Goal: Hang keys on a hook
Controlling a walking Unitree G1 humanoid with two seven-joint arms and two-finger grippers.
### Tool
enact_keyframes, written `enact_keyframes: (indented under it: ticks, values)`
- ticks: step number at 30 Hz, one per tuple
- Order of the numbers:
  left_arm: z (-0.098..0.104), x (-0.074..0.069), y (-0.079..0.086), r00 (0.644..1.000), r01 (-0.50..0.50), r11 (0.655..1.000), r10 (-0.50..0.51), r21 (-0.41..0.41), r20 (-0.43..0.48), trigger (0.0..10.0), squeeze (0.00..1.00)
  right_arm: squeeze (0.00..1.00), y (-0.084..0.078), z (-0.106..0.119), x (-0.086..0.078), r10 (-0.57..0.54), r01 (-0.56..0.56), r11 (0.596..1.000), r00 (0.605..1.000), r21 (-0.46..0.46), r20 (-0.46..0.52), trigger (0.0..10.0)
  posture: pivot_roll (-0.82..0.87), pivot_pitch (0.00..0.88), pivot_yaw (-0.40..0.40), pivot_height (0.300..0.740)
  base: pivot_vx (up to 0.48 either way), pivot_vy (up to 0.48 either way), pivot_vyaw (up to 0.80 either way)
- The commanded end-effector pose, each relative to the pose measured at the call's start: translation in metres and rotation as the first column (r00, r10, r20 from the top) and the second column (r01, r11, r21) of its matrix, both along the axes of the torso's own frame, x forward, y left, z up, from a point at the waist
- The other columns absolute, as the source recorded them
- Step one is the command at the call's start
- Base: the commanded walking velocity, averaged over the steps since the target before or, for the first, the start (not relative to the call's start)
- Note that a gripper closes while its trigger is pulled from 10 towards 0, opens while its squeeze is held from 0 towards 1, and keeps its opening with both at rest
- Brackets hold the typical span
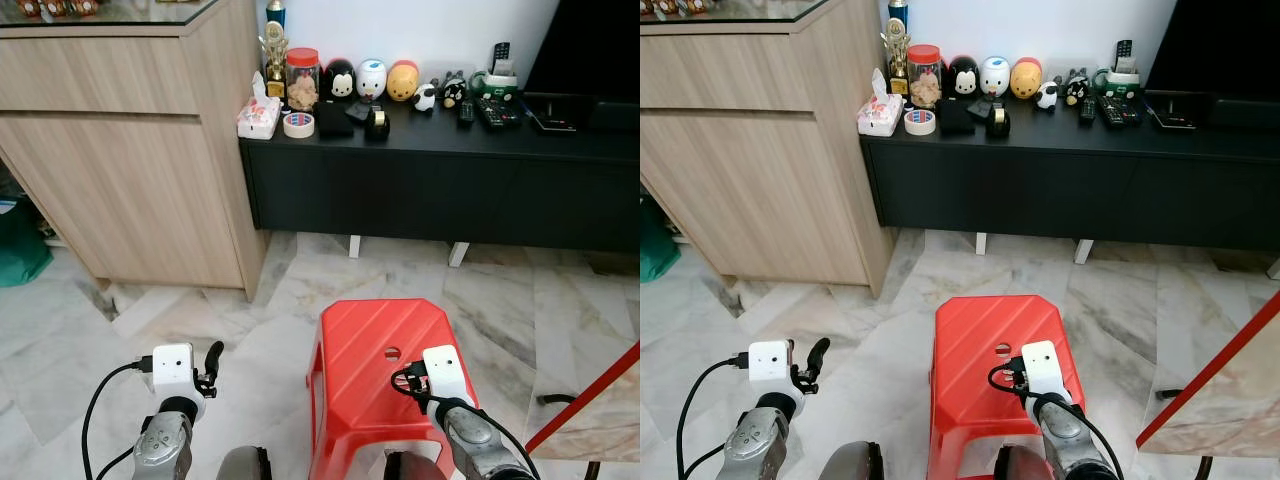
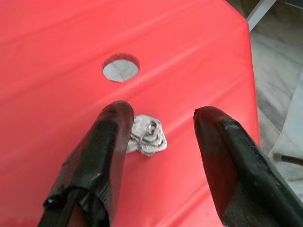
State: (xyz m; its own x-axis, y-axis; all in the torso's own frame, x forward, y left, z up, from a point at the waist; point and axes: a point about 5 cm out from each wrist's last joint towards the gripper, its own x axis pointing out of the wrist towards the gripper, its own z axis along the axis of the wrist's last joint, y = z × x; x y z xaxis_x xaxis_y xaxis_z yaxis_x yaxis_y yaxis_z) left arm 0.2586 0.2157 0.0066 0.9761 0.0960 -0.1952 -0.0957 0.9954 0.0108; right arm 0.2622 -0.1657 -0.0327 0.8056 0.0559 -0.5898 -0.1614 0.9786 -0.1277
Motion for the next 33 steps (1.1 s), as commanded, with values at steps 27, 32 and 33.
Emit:
enact_keyframes:
  ticks: [27, 32, 33]
  values:
    - [-0.001, -0.007, 0.007, 1.000, 0.000, 1.000, 0.000, 0.020, -0.011, 10.0, 0.00, 0.00, 0.007, 0.010, 0.016, -0.074, 0.073, 0.997, 0.997, 0.034, 0.025, 10.0, 0.03, 0.065, -0.001, 0.617, 0.000, 0.000, 0.00]
    - [-0.001, -0.007, 0.005, 1.000, 0.008, 1.000, -0.007, 0.022, -0.010, 10.0, 0.00, 0.00, 0.005, 0.012, 0.017, -0.067, 0.067, 0.998, 0.997, 0.011, 0.034, 10.0, 0.03, 0.074, 0.003, 0.617, 0.000, 0.000, 0.00]
    - [-0.001, -0.008, 0.005, 1.000, 0.008, 1.000, -0.008, 0.022, -0.010, 10.0, 0.00, 0.00, 0.004, 0.011, 0.016, -0.065, 0.065, 0.998, 0.997, 0.002, 0.029, 10.0, 0.03, 0.076, 0.003, 0.617, 0.000, 0.000, 0.00]
